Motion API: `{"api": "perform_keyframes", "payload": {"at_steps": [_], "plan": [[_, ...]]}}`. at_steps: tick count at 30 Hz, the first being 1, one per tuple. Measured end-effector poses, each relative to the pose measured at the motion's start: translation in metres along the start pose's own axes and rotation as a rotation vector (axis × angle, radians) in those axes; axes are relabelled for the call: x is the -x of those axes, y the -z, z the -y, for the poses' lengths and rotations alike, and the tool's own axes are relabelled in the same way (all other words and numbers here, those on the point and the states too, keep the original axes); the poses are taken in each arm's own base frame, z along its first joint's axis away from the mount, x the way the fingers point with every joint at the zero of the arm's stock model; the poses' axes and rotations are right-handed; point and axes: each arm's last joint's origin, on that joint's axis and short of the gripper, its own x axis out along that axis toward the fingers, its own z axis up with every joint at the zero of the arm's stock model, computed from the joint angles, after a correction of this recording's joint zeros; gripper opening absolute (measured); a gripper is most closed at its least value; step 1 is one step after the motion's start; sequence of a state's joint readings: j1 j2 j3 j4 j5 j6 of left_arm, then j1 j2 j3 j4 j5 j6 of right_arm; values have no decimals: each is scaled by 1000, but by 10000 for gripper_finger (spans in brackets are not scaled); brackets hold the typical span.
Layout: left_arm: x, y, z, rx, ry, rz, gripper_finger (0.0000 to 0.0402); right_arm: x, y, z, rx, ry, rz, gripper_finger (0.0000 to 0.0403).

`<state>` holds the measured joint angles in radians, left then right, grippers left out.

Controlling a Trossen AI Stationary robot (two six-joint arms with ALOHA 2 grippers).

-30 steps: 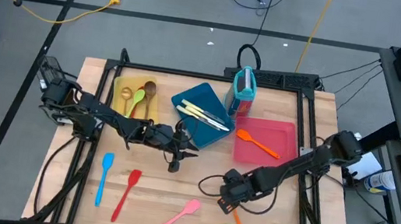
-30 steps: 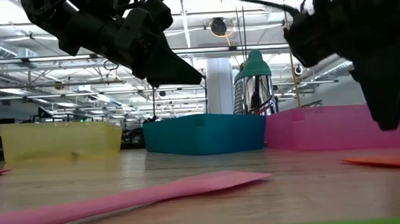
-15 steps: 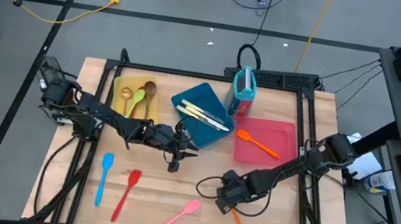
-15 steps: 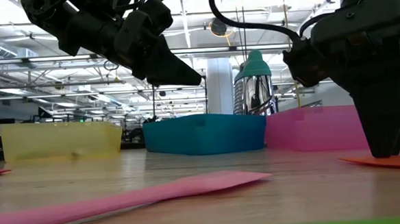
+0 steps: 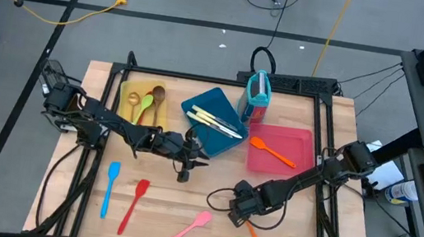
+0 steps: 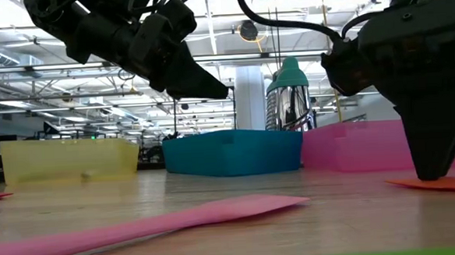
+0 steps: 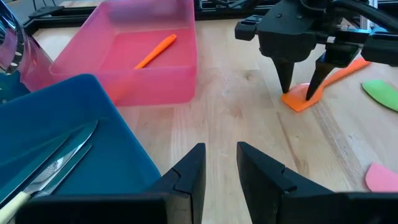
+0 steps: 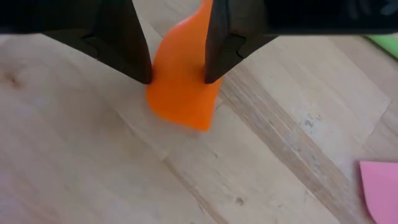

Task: Pick & Place Kitchen Items
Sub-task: Put the orange spatula into the pink bin

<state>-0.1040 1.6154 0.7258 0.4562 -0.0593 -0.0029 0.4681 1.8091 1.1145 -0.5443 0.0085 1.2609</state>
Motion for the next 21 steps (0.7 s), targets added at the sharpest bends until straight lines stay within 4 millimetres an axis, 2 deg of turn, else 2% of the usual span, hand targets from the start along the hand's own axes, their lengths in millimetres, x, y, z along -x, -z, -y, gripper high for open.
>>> {"api": "perform_keyframes", "payload": {"at_steps": [7,12,17,21], "plan": [[0,2,0,-1,0,-21,93,0,-1,-1,24,-9,16,206],[0,3,0,-1,1,-29,93,-1,3,-5,107,-27,56,239],[0,4,0,-2,1,-39,93,-4,11,-5,108,-41,94,248],[0,4,0,-2,1,-43,93,-10,21,0,109,-25,96,241]]}}
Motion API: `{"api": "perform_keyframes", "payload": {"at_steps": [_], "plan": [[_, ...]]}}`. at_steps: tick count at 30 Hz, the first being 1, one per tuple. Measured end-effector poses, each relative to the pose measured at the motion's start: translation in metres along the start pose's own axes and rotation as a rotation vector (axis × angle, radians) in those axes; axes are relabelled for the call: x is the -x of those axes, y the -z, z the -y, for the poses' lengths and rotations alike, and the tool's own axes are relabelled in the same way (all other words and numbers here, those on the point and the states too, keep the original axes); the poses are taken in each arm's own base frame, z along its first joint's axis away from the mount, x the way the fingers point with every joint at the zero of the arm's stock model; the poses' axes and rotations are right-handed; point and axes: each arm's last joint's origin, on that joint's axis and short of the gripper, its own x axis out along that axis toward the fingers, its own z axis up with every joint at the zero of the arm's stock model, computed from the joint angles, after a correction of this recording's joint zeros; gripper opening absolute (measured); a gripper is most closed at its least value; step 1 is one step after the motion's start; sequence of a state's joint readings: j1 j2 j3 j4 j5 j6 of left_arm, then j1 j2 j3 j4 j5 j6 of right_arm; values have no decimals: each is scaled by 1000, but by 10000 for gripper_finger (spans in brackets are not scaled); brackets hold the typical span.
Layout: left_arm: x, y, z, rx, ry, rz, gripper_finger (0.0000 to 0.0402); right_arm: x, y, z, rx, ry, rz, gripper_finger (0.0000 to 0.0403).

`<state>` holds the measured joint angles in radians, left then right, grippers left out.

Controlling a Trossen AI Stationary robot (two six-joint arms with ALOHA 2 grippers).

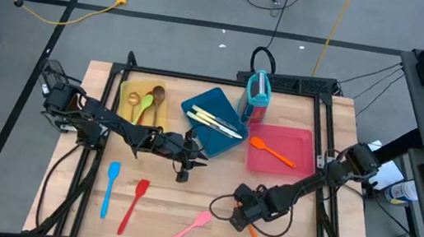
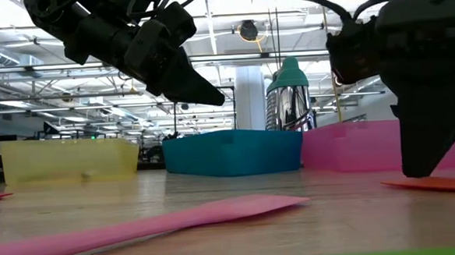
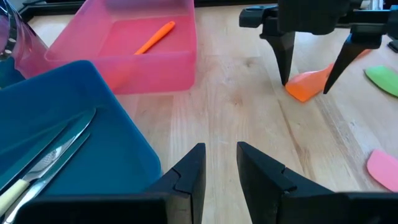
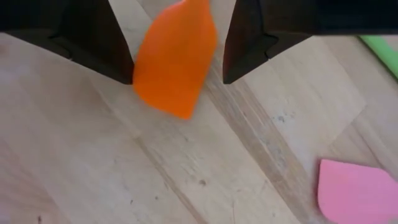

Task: Pick & Place Kitchen Items
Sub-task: Put the orange spatula into the pink bin

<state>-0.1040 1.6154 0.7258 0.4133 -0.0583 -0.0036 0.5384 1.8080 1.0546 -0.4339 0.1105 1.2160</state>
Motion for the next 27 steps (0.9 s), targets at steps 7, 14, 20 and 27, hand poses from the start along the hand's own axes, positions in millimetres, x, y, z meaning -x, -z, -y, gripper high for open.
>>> {"api": "perform_keyframes", "payload": {"at_steps": [7,14,20,27], "plan": [[0,0,0,0,0,0,93,-8,10,14,57,60,3,194],[0,0,0,0,0,0,93,-12,11,15,90,14,27,129],[0,0,0,0,0,1,93,-11,9,12,85,-18,52,82],[0,0,0,0,0,1,93,-8,8,9,80,-49,64,62]]}}
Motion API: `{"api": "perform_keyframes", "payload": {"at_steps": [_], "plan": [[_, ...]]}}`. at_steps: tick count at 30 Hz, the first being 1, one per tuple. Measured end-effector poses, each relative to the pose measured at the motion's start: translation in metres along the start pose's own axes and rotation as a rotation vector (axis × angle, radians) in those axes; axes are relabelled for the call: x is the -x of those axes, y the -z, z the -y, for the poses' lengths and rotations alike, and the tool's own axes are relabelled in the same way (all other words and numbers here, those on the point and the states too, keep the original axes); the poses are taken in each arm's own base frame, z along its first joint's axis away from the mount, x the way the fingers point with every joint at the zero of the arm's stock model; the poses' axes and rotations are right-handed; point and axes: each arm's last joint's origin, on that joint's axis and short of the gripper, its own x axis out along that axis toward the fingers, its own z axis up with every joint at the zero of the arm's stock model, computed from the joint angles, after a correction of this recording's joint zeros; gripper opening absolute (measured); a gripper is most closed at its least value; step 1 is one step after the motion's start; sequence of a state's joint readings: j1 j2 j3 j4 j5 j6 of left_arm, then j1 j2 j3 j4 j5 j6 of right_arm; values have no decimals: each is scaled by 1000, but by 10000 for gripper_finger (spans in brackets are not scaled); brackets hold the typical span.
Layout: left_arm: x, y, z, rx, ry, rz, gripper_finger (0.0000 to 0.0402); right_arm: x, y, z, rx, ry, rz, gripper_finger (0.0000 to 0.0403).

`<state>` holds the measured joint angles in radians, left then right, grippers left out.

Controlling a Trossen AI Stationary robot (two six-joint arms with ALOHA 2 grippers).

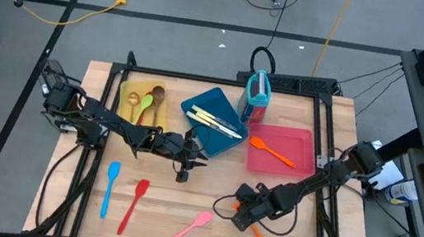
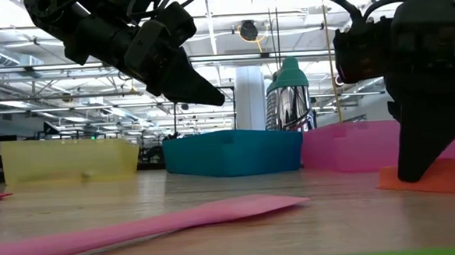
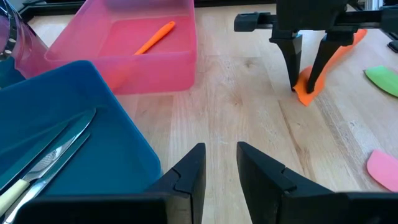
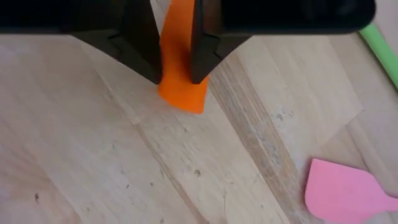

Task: Pick & Place Kitchen Items
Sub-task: Put the orange spatula into the pink bin

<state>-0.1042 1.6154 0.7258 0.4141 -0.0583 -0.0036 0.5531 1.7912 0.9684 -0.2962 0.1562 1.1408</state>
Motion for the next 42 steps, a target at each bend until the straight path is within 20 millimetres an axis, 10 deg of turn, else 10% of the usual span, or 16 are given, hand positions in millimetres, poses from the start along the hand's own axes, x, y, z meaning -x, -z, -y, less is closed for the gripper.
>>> {"api": "perform_keyframes", "payload": {"at_steps": [24,42], "plan": [[0,1,0,0,-1,-7,93,89,-35,12,82,-92,263,1],[0,1,-1,1,-6,-13,93,181,-52,80,335,43,399,0]]}}
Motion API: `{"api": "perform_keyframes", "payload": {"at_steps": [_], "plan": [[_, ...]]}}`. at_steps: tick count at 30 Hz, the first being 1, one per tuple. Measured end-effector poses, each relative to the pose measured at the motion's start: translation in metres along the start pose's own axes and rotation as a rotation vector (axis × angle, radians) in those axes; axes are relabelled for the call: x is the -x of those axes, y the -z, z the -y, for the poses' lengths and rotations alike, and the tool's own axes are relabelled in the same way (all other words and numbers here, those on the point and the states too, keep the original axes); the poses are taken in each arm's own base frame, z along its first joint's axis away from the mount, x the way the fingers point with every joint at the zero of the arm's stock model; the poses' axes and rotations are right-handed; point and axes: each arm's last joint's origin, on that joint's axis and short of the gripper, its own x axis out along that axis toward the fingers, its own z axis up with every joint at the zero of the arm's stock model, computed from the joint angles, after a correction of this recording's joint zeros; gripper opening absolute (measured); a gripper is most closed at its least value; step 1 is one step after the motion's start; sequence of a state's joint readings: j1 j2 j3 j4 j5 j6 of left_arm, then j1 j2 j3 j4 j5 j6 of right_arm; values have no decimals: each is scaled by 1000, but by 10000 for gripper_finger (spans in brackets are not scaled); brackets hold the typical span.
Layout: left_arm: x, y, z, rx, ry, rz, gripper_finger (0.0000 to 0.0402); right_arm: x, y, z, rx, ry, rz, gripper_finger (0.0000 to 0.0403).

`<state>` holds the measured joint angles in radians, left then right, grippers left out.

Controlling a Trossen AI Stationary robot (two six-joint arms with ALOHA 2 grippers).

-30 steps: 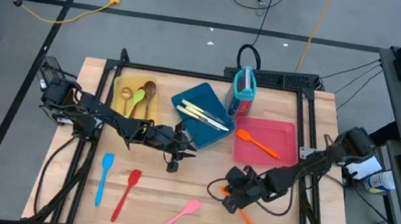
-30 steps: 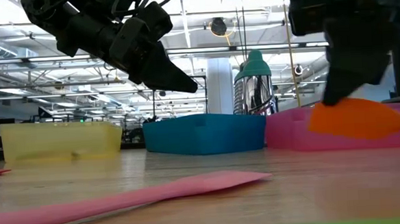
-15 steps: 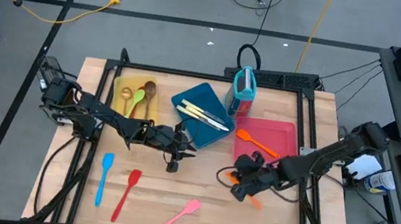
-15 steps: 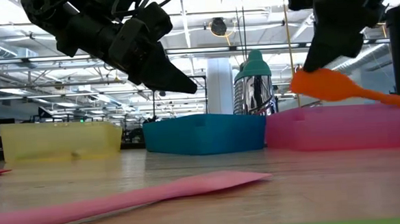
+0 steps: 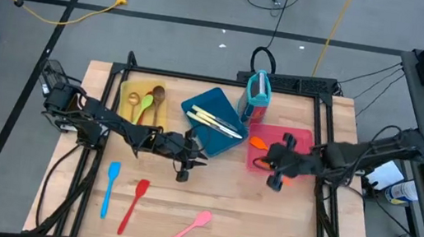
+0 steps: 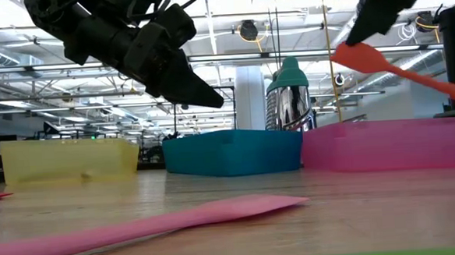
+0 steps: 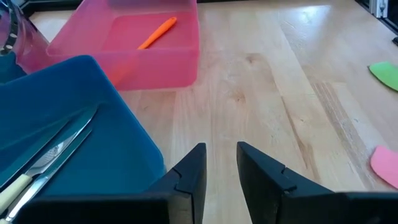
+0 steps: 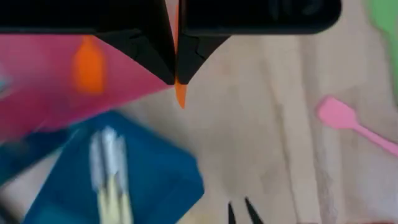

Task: Pick & Place Kitchen Items
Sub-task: Put the orange spatula into the pink bin

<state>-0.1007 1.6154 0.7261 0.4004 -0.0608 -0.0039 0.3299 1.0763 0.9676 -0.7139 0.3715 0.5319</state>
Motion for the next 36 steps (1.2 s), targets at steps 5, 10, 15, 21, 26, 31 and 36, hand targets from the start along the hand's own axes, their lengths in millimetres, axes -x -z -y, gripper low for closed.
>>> {"api": "perform_keyframes", "payload": {"at_steps": [5,10,15,21,26,31,36], "plan": [[0,0,-2,8,-6,0,93,11,-10,23,222,112,87,0],[0,0,-4,10,-12,1,93,9,-16,42,307,251,83,0],[0,0,-7,16,-22,1,93,-12,-17,58,337,344,-17,0],[0,0,-7,72,-21,-1,93,-49,9,69,276,360,-193,0],[0,2,-4,111,-14,-19,93,-67,29,74,253,347,-287,4],[0,8,1,112,-3,-80,93,-72,34,74,227,325,-268,22],[2,17,6,142,2,-172,93,-74,32,73,226,320,-235,45]]}}
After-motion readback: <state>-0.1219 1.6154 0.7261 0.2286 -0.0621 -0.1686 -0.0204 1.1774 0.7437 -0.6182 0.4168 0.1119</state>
